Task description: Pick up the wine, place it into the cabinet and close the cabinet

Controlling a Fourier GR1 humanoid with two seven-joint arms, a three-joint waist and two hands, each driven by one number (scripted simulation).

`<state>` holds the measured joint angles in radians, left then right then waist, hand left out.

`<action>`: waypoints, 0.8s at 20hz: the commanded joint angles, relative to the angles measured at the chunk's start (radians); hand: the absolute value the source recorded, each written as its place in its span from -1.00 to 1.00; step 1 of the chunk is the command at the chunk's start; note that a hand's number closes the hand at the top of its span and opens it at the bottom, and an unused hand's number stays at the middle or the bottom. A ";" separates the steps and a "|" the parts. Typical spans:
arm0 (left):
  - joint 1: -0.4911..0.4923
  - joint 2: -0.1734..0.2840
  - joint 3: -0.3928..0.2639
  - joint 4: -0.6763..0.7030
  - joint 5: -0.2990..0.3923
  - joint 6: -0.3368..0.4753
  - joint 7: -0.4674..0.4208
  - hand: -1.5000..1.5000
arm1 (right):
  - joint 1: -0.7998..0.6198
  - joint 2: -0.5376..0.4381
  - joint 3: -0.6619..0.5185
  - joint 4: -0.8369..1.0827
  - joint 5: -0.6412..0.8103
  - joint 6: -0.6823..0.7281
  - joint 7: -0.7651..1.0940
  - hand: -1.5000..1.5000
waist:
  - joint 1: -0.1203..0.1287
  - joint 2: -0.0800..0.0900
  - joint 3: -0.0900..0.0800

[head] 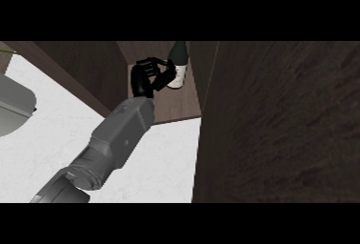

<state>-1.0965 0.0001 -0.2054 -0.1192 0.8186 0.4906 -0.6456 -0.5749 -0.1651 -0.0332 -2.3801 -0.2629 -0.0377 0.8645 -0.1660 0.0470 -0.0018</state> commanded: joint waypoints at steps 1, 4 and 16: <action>-0.028 0.000 0.010 0.022 0.010 -0.001 0.035 1.00 | 0.018 -0.009 -0.029 -0.022 -0.026 0.012 -0.010 -1.00 | 0.005 0.003 0.001; -0.040 0.000 0.024 0.039 0.019 -0.004 0.054 1.00 | 0.003 -0.009 -0.010 -0.010 -0.011 0.008 0.003 -1.00 | 0.020 0.003 -0.001; -0.070 0.047 -0.105 0.118 -0.126 0.167 0.045 1.00 | 0.016 0.003 -0.014 -0.004 -0.031 0.019 -0.020 -1.00 | 0.004 0.016 0.002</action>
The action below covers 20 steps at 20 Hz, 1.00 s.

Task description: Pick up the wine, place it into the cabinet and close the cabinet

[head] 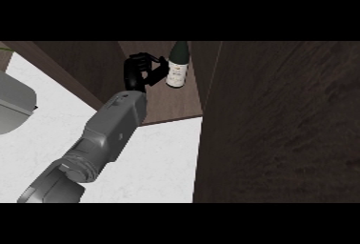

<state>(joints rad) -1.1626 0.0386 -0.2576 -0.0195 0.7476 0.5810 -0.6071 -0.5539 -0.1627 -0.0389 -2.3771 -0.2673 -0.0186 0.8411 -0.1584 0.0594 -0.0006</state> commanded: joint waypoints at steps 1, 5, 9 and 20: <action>-0.020 0.030 -0.053 0.019 -0.057 0.093 0.025 1.00 | 0.011 0.004 -0.005 -0.027 -0.021 -0.005 0.011 -1.00 | -0.012 0.001 0.001; -0.005 0.071 -0.091 0.019 -0.097 0.122 0.040 1.00 | -0.008 0.003 -0.009 -0.002 -0.014 0.001 -0.009 -1.00 | -0.003 0.010 0.000; 0.056 0.073 -0.088 0.019 -0.095 0.155 0.031 1.00 | 0.017 -0.007 -0.005 -0.034 -0.019 0.016 0.000 -1.00 | -0.015 0.013 -0.002; 0.061 0.094 -0.127 0.019 -0.138 0.116 0.104 -1.00 | -0.022 0.003 -0.008 -0.014 -0.015 0.010 -0.014 -1.00 | -0.011 0.017 -0.003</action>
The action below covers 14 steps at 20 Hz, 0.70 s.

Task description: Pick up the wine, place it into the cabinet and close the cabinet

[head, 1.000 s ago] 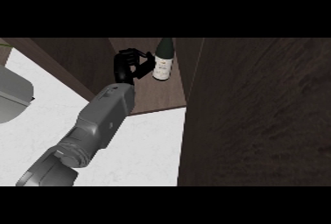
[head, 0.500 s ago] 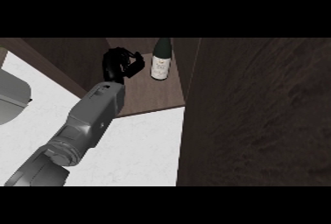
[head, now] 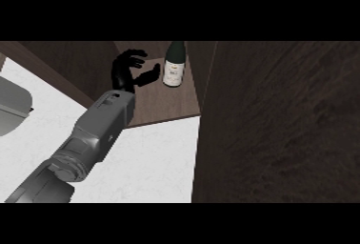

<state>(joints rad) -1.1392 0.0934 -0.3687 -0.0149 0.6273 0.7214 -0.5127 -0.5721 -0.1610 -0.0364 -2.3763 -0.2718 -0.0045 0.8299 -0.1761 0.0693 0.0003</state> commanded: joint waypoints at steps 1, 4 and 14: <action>0.030 0.043 -0.013 0.014 -0.015 -0.033 0.006 -1.00 | -0.013 -0.001 -0.001 -0.003 0.003 -0.008 0.005 -1.00 | 0.014 0.006 -0.006; 0.034 0.053 -0.006 0.014 -0.010 -0.039 0.016 -1.00 | 0.006 0.008 0.015 -0.020 -0.001 -0.012 0.015 -1.00 | 0.011 0.003 -0.005; 0.011 0.090 -0.034 0.011 -0.040 -0.123 -0.027 -1.00 | -0.002 0.011 0.005 -0.010 -0.011 -0.008 0.002 -1.00 | 0.033 -0.006 -0.004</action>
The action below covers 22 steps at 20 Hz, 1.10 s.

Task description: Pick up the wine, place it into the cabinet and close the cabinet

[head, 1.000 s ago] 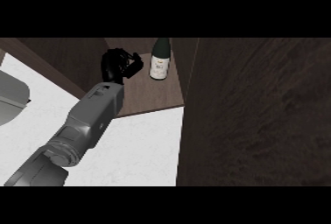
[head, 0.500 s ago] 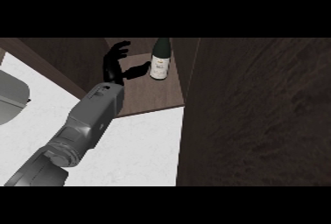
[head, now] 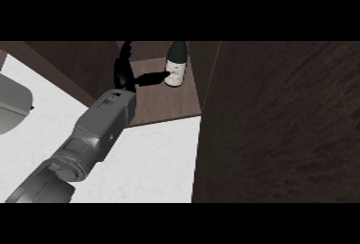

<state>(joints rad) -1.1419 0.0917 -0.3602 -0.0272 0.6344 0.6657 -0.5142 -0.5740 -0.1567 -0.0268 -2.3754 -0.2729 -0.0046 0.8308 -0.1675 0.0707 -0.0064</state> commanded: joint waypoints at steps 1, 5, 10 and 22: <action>0.017 0.089 -0.040 0.021 -0.044 -0.077 -0.030 -1.00 | -0.015 0.002 0.002 -0.011 0.000 -0.015 0.018 -1.00 | 0.024 -0.008 0.001; 0.049 0.061 -0.060 -0.009 -0.063 -0.228 -0.066 -1.00 | -0.014 -0.004 -0.012 -0.025 -0.005 -0.029 0.038 -1.00 | 0.043 -0.023 0.002; -0.001 0.049 0.023 -0.130 0.017 -0.454 -0.123 -1.00 | -0.009 -0.016 -0.034 0.002 -0.002 -0.020 0.026 -1.00 | 0.086 -0.038 0.003; 0.039 -0.063 0.076 -0.232 0.032 -0.587 -0.158 -1.00 | -0.053 -0.046 -0.003 -0.084 0.070 -0.131 0.169 -1.00 | 0.156 -0.074 0.005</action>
<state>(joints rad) -1.1150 0.0178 -0.2828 -0.2222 0.6859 0.0889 -0.6888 -0.6051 -0.1974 -0.0505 -2.3894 -0.2420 -0.0839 0.9298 -0.0398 0.0126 -0.0040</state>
